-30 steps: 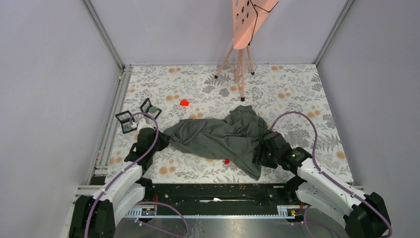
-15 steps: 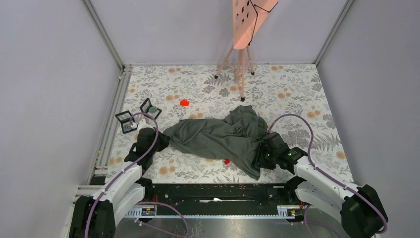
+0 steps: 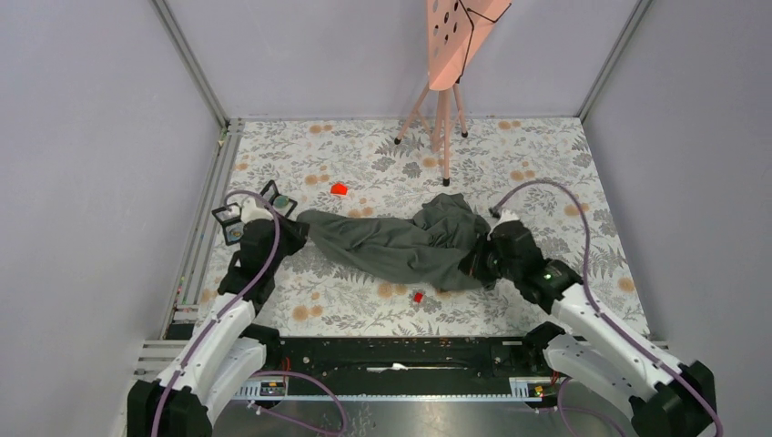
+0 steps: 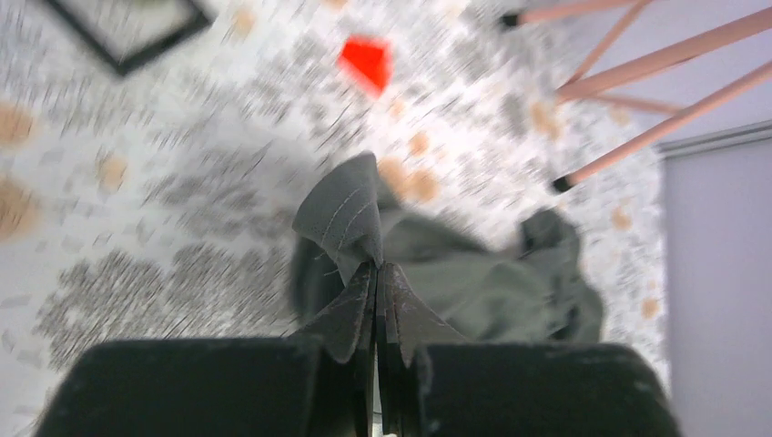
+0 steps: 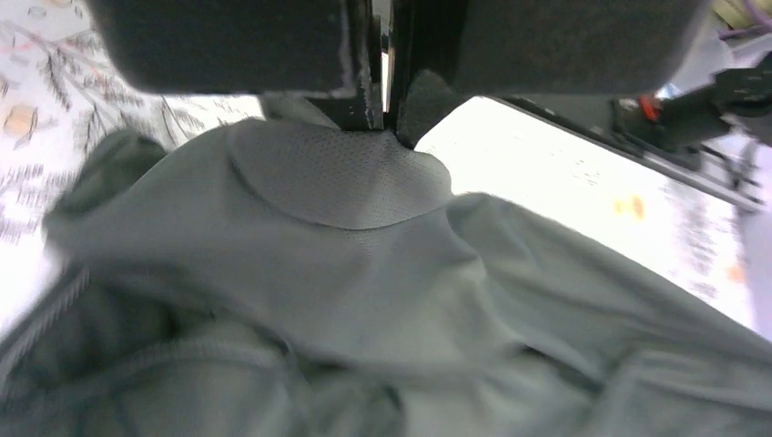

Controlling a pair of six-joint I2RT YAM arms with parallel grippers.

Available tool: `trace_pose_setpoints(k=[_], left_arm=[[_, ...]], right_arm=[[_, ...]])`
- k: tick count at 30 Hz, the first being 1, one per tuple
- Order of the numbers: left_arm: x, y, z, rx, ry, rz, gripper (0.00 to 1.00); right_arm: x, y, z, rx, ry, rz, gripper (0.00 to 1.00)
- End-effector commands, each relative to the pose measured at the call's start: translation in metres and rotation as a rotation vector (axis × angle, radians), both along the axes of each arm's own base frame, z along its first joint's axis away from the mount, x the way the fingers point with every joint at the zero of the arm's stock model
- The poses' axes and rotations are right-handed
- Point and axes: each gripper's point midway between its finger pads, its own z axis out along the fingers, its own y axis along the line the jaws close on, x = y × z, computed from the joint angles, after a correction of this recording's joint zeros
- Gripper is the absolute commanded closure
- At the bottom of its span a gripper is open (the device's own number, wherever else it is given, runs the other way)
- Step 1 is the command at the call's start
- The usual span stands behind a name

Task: Pin the brooch onto the clothing

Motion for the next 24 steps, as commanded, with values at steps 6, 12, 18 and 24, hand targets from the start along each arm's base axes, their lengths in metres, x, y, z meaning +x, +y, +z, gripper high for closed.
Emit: trace_pose_setpoints(k=[6, 12, 18, 24], left_arm=[[0.037, -0.009, 0.225, 0.115, -0.518, -0.102, 1.0], [0.019, -0.025, 0.359, 0.225, -0.819, -0.234, 1.0], [-0.028, -0.033, 0.46, 0.243, -1.019, -0.317, 1.0], [-0.071, -0.035, 0.5, 0.198, -1.093, -0.364, 1.0]], right_arm=[[0.072, -0.031, 0.241, -0.019, -0.744, -0.123, 1.0], [0.063, -0.05, 0.375, -0.066, -1.03, -0.11, 1.0], [0.01, -0.071, 0.478, -0.028, -1.286, -0.059, 1.0], [-0.034, -0.092, 0.52, 0.027, -1.396, -0.062, 1.0]])
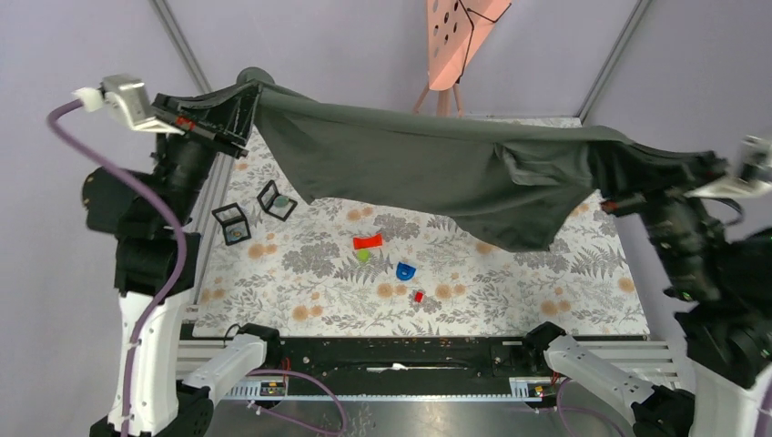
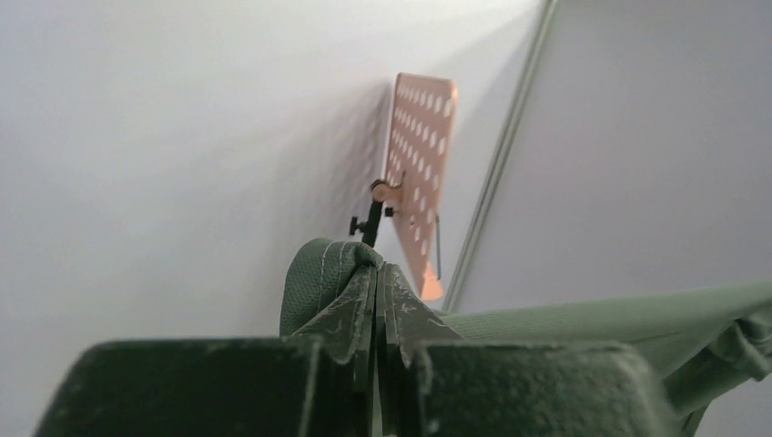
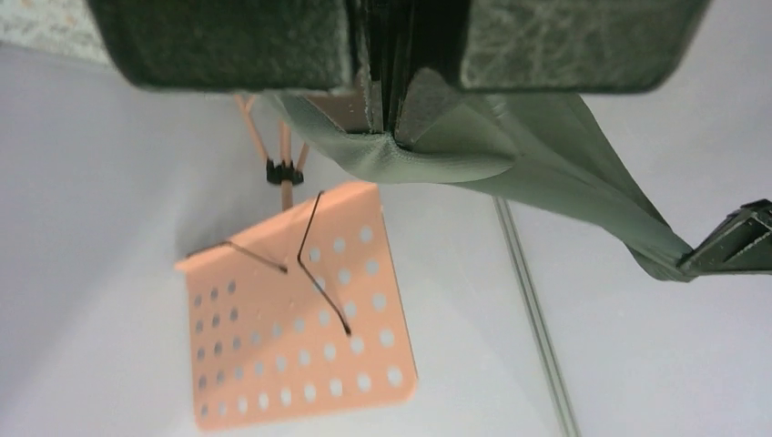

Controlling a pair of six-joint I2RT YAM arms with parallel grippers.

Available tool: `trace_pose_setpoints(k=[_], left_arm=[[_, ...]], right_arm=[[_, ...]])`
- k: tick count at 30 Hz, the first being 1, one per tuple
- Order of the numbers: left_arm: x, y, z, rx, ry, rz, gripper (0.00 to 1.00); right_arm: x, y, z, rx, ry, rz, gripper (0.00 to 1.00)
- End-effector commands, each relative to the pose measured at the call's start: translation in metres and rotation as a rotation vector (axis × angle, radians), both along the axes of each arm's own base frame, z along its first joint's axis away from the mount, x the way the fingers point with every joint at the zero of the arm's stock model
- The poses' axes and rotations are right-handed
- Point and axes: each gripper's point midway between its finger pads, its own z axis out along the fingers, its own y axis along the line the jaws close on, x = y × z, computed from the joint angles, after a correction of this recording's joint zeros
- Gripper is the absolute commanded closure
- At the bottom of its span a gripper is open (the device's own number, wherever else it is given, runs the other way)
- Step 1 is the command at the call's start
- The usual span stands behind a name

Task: Pin the brooch onto the clothing

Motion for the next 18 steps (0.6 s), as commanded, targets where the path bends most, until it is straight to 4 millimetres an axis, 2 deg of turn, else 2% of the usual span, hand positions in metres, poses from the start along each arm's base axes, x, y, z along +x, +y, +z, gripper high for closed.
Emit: trace_pose_setpoints(k=[1, 4, 7, 10, 14, 18], left_arm=[[-0.036, -0.006, 0.022, 0.014, -0.053, -0.076, 1.0], [-0.034, -0.007, 0.015, 0.001, -0.028, -0.089, 1.0], [-0.015, -0.01, -0.002, 0.003, 0.028, -0.087, 1.0], [0.022, -0.019, -0.031, 0.024, 0.121, -0.088, 1.0], [0.076, -0.036, -0.073, 0.054, 0.276, -0.121, 1.0], [0.11, -0.044, -0.089, 0.057, 0.326, -0.131, 1.0]], right_arm=[[-0.024, -0.013, 0.02, -0.022, -0.077, 0.0, 1.0], [-0.014, -0.016, 0.011, -0.026, -0.041, -0.037, 1.0], [0.012, -0.012, -0.009, -0.109, 0.007, -0.102, 1.0], [0.042, -0.006, -0.03, -0.172, 0.071, -0.161, 1.0], [0.083, 0.012, -0.061, -0.286, 0.157, -0.192, 1.0], [0.116, 0.017, -0.078, -0.323, 0.215, -0.199, 1.0]])
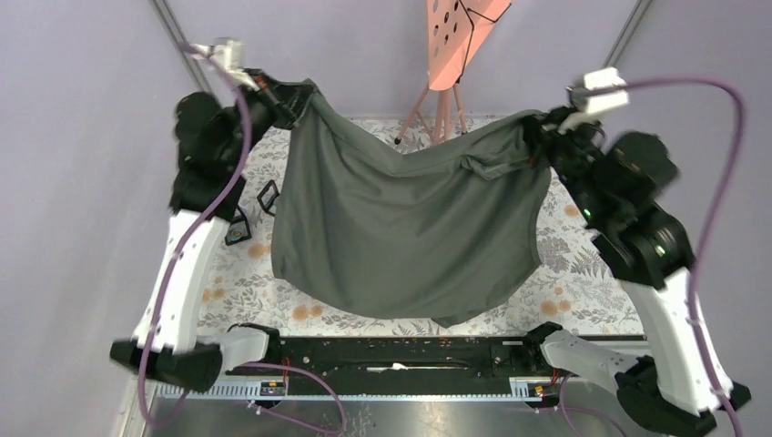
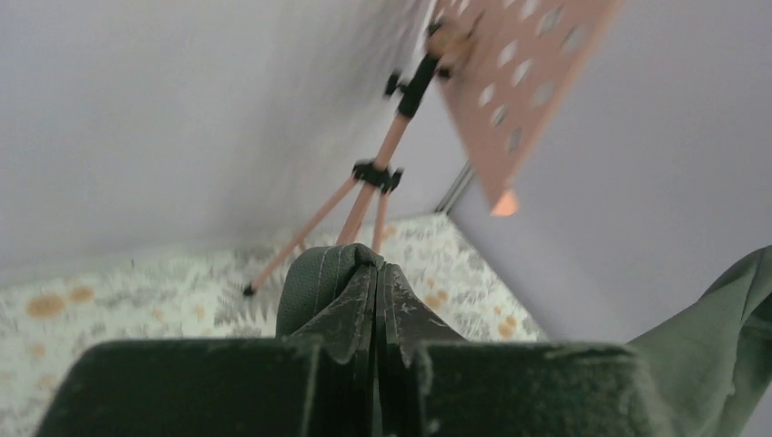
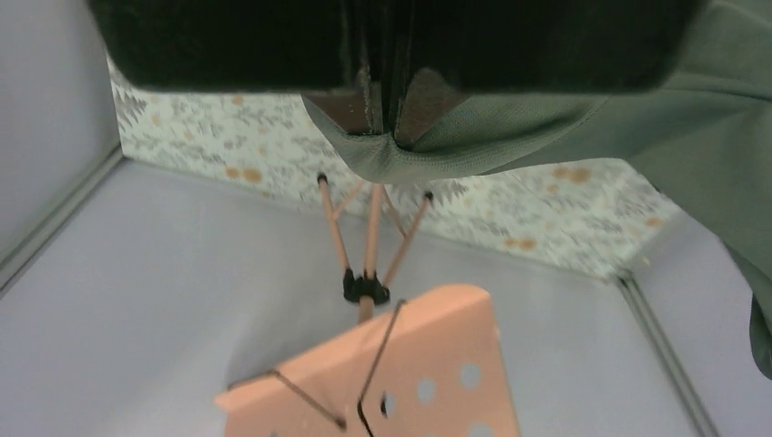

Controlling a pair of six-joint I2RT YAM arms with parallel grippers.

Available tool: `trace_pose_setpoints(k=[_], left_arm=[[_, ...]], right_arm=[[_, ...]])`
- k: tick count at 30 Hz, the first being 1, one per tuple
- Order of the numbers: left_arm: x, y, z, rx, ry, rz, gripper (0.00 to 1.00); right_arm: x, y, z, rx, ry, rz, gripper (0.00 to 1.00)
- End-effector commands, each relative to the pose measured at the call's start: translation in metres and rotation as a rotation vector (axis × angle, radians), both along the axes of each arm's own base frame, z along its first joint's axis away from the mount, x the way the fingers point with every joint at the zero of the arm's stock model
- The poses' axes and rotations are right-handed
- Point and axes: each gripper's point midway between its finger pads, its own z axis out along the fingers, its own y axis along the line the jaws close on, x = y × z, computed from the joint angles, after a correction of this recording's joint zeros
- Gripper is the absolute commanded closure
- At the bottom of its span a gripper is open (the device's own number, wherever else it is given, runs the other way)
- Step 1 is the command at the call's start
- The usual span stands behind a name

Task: Pin the brooch onto the clothing

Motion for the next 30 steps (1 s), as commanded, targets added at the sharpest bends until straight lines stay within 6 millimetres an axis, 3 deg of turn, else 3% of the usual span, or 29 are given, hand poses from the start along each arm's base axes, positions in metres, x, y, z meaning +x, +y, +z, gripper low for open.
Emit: trace_pose_setpoints(k=[1, 3, 7, 11, 14, 15, 18, 20, 21, 24, 27, 28, 29, 30], left_arm=[[0.034, -0.01, -0.018, 0.012, 0.062, -0.023, 1.0], [0.044, -0.013, -0.011, 0.023, 0.053, -0.039, 1.0], [0.052, -0.025, 0.018, 0.042, 0.008, -0.114, 1.0], [0.051, -0.025, 0.038, 0.047, -0.038, -0.111, 1.0], [0.044, -0.027, 0.03, 0.051, -0.027, -0.136, 1.0], [0.045, -0.029, 0.013, 0.053, 0.007, -0.146, 1.0], [0.04, -0.03, -0.038, 0.035, 0.117, -0.16, 1.0], [0.032, -0.03, -0.091, -0.003, 0.251, -0.165, 1.0], [0.027, -0.028, -0.123, -0.023, 0.332, -0.152, 1.0], [0.003, -0.014, -0.217, -0.083, 0.558, -0.063, 1.0], [-0.027, 0.002, -0.299, -0.052, 0.743, 0.02, 0.98], [-0.04, 0.005, -0.32, -0.03, 0.8, 0.025, 0.91], [-0.052, 0.007, -0.339, -0.012, 0.854, 0.023, 0.84], [-0.061, 0.008, -0.345, -0.002, 0.87, 0.018, 0.8]], right_arm=[[0.036, -0.008, -0.01, -0.049, 0.031, -0.053, 1.0], [0.049, -0.011, -0.007, -0.027, 0.035, -0.049, 1.0], [0.059, -0.017, 0.02, 0.001, -0.005, -0.034, 1.0], [0.05, -0.025, 0.042, -0.016, -0.049, -0.038, 1.0], [0.038, -0.027, 0.031, -0.022, -0.05, -0.035, 1.0], [0.029, -0.028, 0.022, -0.013, -0.044, -0.029, 1.0], [0.013, -0.033, -0.031, 0.091, 0.074, -0.05, 1.0], [-0.001, -0.043, -0.086, 0.201, 0.215, -0.123, 1.0], [-0.008, -0.047, -0.13, 0.245, 0.319, -0.166, 1.0], [-0.036, -0.056, -0.225, 0.36, 0.553, -0.276, 1.0], [-0.065, -0.05, -0.294, 0.431, 0.78, -0.322, 1.0], [-0.074, -0.045, -0.311, 0.446, 0.852, -0.312, 0.99], [-0.082, -0.038, -0.325, 0.467, 0.921, -0.297, 0.9], [-0.088, -0.036, -0.335, 0.469, 0.967, -0.305, 0.78]])
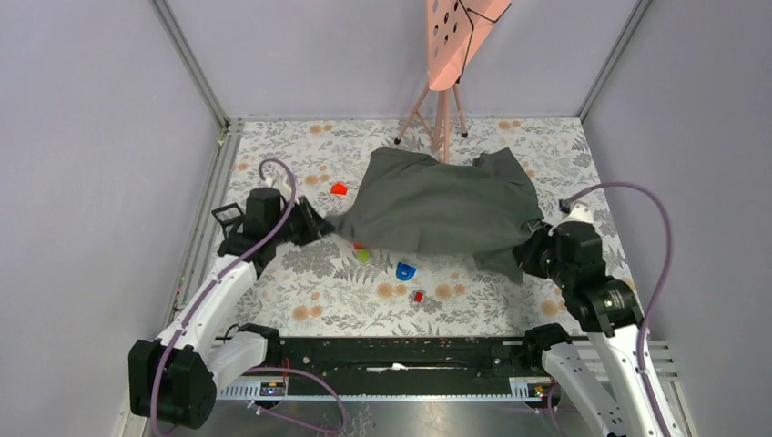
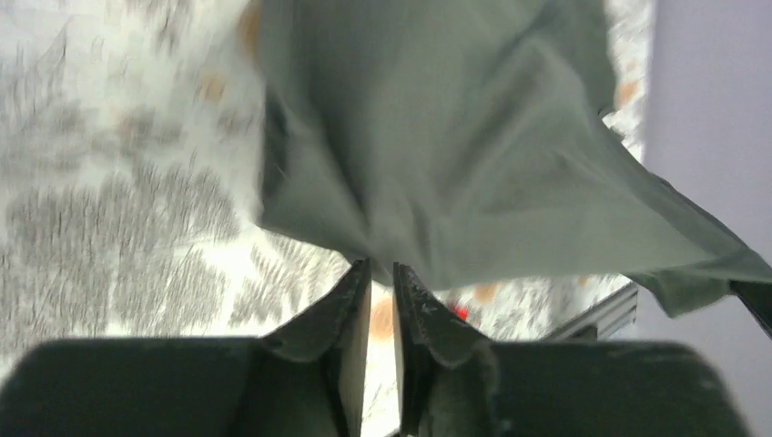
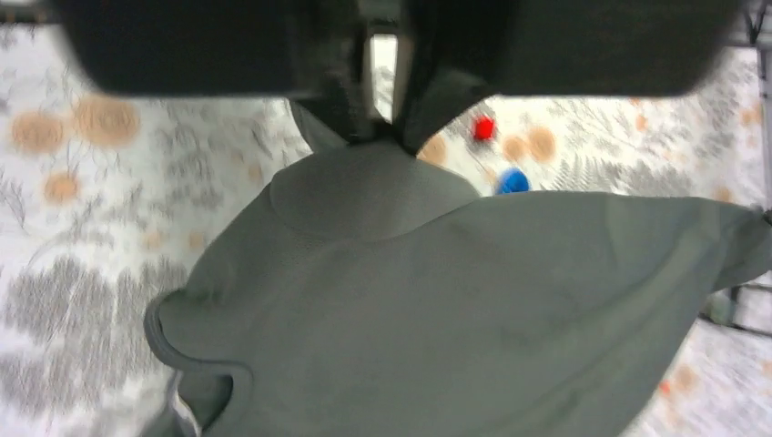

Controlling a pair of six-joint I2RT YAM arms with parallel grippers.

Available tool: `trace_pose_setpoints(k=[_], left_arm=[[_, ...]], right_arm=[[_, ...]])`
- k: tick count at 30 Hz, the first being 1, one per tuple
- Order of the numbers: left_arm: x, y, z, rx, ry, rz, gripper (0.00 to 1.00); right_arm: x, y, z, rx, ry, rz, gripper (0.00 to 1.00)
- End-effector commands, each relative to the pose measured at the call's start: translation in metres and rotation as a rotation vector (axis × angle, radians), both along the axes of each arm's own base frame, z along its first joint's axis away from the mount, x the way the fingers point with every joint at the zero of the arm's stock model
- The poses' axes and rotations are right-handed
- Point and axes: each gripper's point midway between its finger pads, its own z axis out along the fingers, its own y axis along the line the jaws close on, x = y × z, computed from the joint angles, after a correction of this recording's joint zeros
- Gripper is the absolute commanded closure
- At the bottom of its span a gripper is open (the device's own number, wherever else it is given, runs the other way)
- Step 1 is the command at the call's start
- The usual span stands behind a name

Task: Pin the brooch onto the clothing

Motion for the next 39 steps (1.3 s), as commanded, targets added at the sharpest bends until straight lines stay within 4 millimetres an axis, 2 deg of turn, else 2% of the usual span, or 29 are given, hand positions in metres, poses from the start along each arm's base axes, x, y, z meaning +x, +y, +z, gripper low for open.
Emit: trace_pose_setpoints(k=[1, 2, 3, 4, 5, 7, 10, 14, 18, 21, 24, 28, 31, 34, 39], left_arm=[[-0.03, 0.011, -0.015, 0.012, 0.031, 0.034, 0.69], [-0.034, 0.012, -0.014, 0.011, 0.025, 0.035, 0.57], [-0.037, 0.014, -0.011, 0.012, 0.015, 0.043, 0.42], [-0.038, 0.016, -0.006, 0.014, -0.003, 0.053, 0.31], [-0.038, 0.018, -0.001, 0.018, -0.019, 0.061, 0.23], [-0.038, 0.019, 0.012, 0.022, -0.053, 0.061, 0.13], [-0.038, 0.016, 0.025, 0.016, -0.091, 0.037, 0.09], [-0.041, 0.007, 0.036, -0.015, -0.114, -0.019, 0.07], [-0.053, -0.009, 0.061, -0.078, -0.134, -0.132, 0.06], [-0.063, -0.014, 0.08, -0.086, -0.166, -0.196, 0.05], [-0.064, -0.008, 0.088, -0.014, -0.211, -0.216, 0.05], [-0.057, 0.009, 0.084, 0.116, -0.232, -0.169, 0.05], [-0.048, 0.024, 0.081, 0.209, -0.246, -0.114, 0.04], [-0.039, 0.036, 0.076, 0.276, -0.244, -0.067, 0.04], [-0.029, 0.049, 0.061, 0.357, -0.227, -0.029, 0.04]], right_arm=[[-0.037, 0.016, -0.049, 0.171, 0.259, -0.055, 0.67], [-0.041, 0.017, -0.052, 0.177, 0.279, -0.049, 0.55], [-0.043, 0.018, -0.054, 0.179, 0.285, -0.045, 0.24], [-0.044, 0.017, -0.053, 0.178, 0.282, -0.045, 0.11], [-0.044, 0.017, -0.05, 0.175, 0.273, -0.043, 0.08], [-0.041, 0.016, -0.046, 0.168, 0.248, -0.039, 0.07], [-0.034, 0.021, -0.047, 0.173, 0.239, -0.011, 0.07], [-0.025, 0.039, -0.066, 0.223, 0.296, 0.042, 0.12], [-0.017, 0.052, -0.089, 0.249, 0.358, 0.073, 0.16], [-0.016, 0.057, -0.104, 0.168, 0.406, 0.082, 0.17], [-0.013, 0.065, -0.109, 0.039, 0.385, 0.079, 0.18], [-0.007, 0.061, -0.127, -0.058, 0.376, 0.025, 0.22], [-0.007, 0.045, -0.141, -0.181, 0.384, -0.027, 0.34], [-0.013, 0.034, -0.152, -0.299, 0.425, -0.04, 0.34], [-0.035, 0.035, -0.177, -0.372, 0.507, -0.005, 0.34]])
